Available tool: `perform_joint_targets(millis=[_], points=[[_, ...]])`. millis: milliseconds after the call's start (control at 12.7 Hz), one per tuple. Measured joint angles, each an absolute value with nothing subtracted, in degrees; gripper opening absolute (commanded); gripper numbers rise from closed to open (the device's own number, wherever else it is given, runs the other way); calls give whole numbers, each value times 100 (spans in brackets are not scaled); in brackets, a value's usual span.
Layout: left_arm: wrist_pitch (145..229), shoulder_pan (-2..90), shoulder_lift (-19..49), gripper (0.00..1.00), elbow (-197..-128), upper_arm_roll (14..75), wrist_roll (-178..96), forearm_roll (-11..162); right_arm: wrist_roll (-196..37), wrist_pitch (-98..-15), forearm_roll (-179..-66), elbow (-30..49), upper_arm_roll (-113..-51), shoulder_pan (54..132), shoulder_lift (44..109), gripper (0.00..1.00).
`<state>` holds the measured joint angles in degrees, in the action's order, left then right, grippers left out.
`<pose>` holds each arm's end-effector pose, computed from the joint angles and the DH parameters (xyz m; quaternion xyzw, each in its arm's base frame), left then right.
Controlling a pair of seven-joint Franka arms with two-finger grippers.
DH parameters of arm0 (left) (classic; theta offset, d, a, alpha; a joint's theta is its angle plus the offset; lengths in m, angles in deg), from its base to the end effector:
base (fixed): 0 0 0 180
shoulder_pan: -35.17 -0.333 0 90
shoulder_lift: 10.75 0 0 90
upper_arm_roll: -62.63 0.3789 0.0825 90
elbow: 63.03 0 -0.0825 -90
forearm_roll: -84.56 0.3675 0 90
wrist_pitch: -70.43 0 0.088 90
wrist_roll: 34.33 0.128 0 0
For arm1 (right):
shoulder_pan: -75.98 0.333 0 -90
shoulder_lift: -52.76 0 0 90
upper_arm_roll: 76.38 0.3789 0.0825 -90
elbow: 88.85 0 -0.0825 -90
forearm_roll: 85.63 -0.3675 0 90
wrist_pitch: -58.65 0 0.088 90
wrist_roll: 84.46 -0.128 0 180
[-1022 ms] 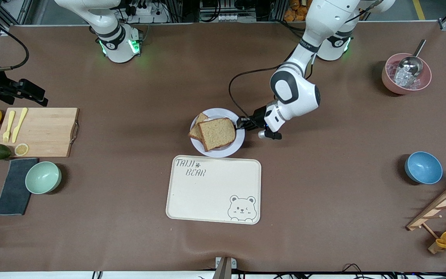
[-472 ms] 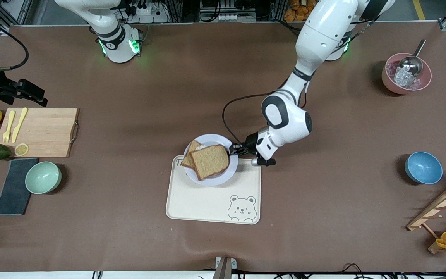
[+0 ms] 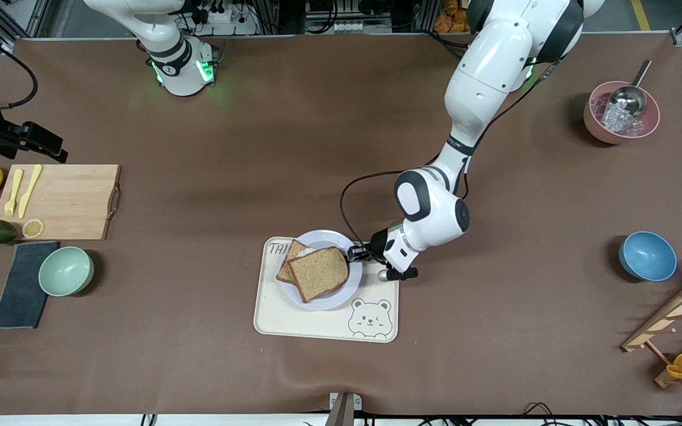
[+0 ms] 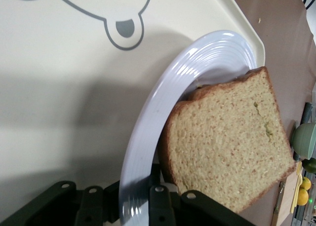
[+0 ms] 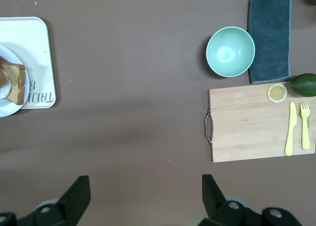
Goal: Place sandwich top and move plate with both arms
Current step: 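Slide the plate onto the bear tray with the left gripper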
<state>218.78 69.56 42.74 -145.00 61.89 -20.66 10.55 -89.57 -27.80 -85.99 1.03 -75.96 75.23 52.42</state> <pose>0.6440 -0.4410 0.1789 0.9165 0.1072 0.0168 0.3851 0.5280 -0.0022 0.6653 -0.9985 0.0473 0.0271 0.0020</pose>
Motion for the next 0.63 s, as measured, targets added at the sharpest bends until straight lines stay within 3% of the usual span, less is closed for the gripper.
perform_joint_targets(millis=[79,236,629], points=[[21874,6955,4340,0,-14407,6189,-2068,1054,-8957,-2780,-8599,109,-7595,7523,5242,100],[21874,6956,4364,100,-14340,6188,-2068,1055,-8957,-2780,-8599,118,-7592,7524,5242,100],[21881,6858,4338,100,-14196,6197,-2068,1055,-8957,-2783,-8599,123,-7582,7524,5243,100]])
